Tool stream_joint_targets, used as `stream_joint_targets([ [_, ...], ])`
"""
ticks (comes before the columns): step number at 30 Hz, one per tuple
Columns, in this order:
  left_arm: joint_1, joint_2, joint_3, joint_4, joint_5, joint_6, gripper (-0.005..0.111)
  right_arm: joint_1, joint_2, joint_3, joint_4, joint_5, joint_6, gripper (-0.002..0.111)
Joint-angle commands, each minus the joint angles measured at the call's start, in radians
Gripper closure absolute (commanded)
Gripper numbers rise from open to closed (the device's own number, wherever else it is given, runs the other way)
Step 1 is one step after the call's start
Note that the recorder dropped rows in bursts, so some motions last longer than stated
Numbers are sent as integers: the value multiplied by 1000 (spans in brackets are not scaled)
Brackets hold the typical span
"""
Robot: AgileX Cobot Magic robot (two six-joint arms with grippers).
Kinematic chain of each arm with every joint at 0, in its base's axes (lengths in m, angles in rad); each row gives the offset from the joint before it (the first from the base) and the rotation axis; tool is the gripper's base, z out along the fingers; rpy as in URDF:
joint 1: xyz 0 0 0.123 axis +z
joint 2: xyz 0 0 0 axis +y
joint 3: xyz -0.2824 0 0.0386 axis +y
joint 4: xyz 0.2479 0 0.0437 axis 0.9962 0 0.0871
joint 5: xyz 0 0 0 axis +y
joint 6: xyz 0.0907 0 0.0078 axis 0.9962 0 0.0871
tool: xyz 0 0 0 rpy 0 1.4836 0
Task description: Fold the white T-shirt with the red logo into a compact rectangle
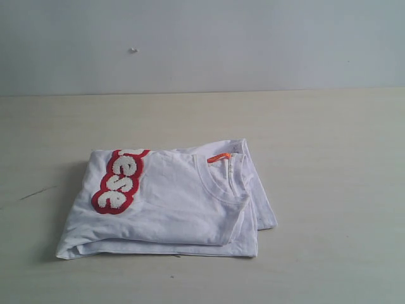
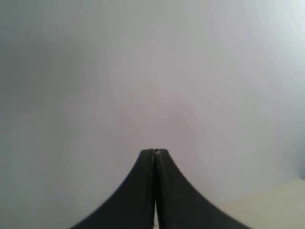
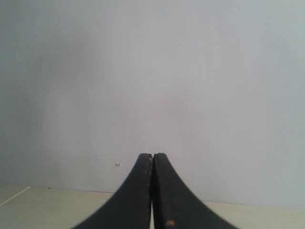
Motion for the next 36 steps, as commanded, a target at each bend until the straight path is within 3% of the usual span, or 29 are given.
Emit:
stream_joint_targets([
  [1,1,-2,8,15,4,-3,107,0,-3,3,-3,2,-2,108],
  [6,1,-2,27,112,4,-22,107,0,-3,3,-3,2,-2,108],
  [9,20,-2,52,275,-9,-179,107,0,-3,3,-3,2,-2,108],
  [13,76,-2,114,427,-99,-405,107,0,-3,3,-3,2,-2,108],
  [20,200,-2,212,463,-189,-470,107,0,-3,3,-3,2,-2,108],
  [25,250,-2,276,644,-234,-673,107,0,-3,3,-3,2,-2,108],
  [36,250,-2,457,642,-325,-669,107,0,-3,3,1,2,-2,108],
])
